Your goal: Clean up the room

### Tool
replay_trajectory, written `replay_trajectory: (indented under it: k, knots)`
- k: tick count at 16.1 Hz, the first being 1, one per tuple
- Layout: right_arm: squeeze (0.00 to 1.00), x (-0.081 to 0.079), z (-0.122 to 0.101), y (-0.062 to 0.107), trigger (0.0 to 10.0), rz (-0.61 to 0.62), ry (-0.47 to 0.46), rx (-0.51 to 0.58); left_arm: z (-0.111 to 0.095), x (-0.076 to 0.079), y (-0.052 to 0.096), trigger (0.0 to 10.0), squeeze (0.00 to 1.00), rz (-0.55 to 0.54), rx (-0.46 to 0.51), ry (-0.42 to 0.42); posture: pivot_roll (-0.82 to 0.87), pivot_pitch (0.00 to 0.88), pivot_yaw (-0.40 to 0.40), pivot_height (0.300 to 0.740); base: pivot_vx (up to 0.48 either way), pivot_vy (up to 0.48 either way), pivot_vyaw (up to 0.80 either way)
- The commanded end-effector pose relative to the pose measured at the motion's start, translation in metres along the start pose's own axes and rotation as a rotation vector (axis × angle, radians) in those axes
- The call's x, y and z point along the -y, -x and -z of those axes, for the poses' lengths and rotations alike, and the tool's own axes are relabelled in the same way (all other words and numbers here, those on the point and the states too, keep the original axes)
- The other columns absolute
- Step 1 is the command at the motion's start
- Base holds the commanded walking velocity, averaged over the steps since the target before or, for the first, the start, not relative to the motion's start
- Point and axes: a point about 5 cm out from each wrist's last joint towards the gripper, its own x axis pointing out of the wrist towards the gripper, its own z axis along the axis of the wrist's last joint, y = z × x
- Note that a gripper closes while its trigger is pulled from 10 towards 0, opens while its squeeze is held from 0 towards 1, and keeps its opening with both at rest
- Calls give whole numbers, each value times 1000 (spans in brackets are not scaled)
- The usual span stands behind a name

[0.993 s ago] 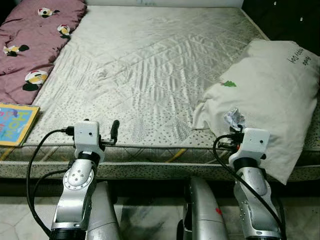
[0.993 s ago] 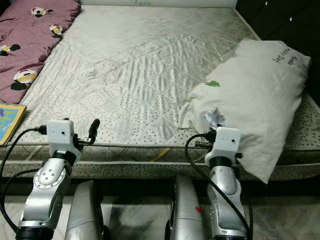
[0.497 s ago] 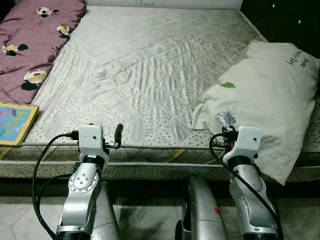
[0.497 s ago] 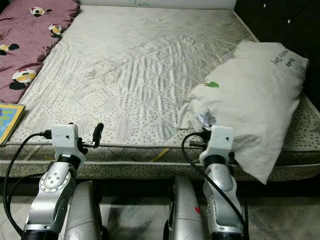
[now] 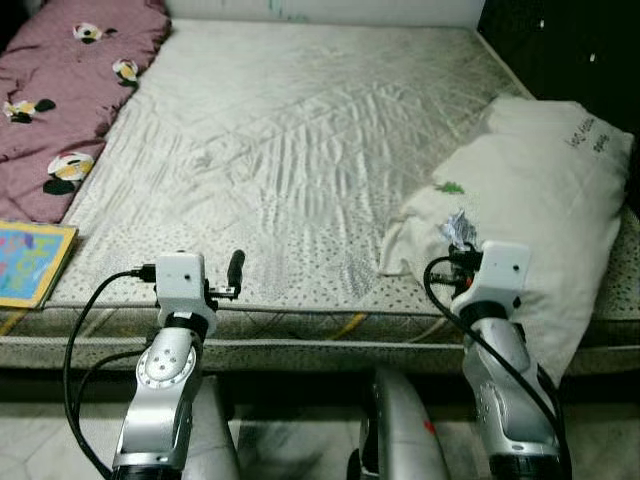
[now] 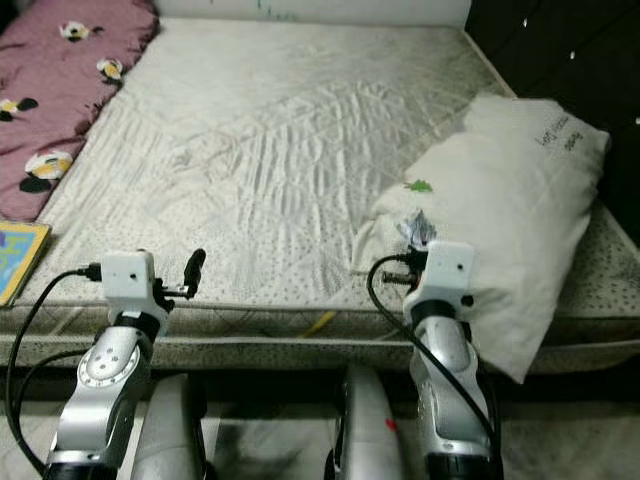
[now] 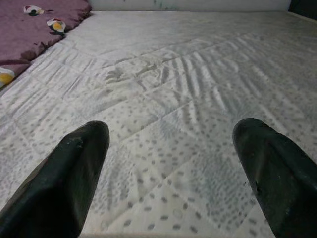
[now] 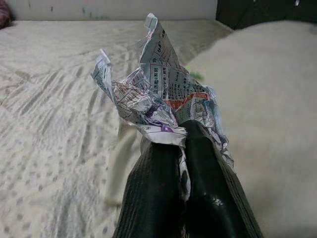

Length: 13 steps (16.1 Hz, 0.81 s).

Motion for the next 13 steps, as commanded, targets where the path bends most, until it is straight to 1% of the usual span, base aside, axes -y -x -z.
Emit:
replay_trajectory:
  k: [1, 8, 9, 13]
  knots:
    - [0, -1, -12, -2, 10000, 1, 6, 42, -4, 0, -1, 10000, 0, -11, 12, -3, -37, 15, -59, 635, 0, 0, 0]
    - [0, 5, -11, -5, 10000, 35, -3, 36, -5, 0, -2, 10000, 0, -14, 11, 4, -34, 14, -57, 717, 0, 0, 0]
    - [0, 5, -11, -5, 10000, 38, -2, 37, -4, 1, -2, 10000, 0, -16, -3, 24, -34, 14, -57, 736, 0, 0, 0]
    - [0, 6, -11, -5, 10000, 42, -4, 33, -5, 1, -1, 10000, 0, -11, -3, 19, -31, 13, -57, 740, 0, 0, 0]
